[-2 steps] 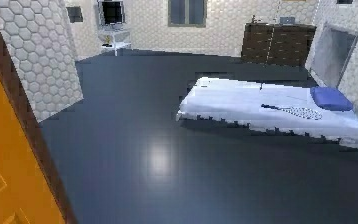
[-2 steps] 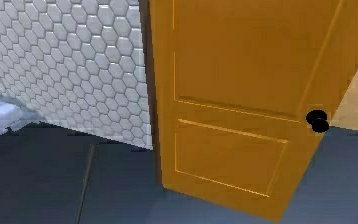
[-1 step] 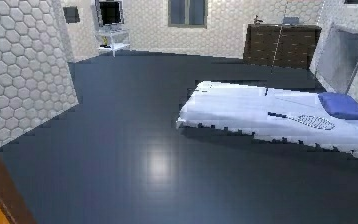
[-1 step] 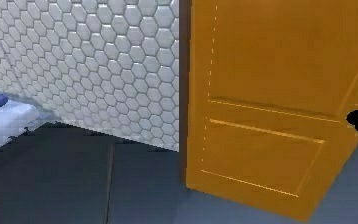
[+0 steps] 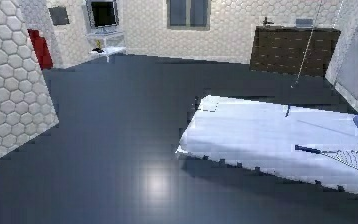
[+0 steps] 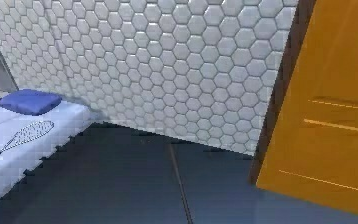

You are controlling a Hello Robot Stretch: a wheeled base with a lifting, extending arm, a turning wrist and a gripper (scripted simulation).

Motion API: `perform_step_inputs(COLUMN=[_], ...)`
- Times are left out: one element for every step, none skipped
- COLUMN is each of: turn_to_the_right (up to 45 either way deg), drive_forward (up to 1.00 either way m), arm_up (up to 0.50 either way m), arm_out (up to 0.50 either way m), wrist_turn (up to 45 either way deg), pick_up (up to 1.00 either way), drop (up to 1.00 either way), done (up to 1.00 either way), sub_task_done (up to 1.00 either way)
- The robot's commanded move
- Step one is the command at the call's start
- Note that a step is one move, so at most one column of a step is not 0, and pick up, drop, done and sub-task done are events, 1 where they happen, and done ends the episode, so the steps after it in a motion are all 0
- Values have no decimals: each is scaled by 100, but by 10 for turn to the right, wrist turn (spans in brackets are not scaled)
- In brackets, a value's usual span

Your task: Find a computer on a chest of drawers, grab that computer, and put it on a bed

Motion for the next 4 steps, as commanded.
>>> perform_step_inputs(turn_to_the_right=[-180, 0, -30, -120], drive_forward=[0, 100, 0, 0], arm_up=[0, 0, 0, 0], arm_out=[0, 0, 0, 0], wrist_turn=[0, 0, 0, 0], pick_up=[0, 0, 0, 0], drop=[0, 0, 0, 0], done=[0, 0, 0, 0], sub_task_done=[0, 0, 0, 0])
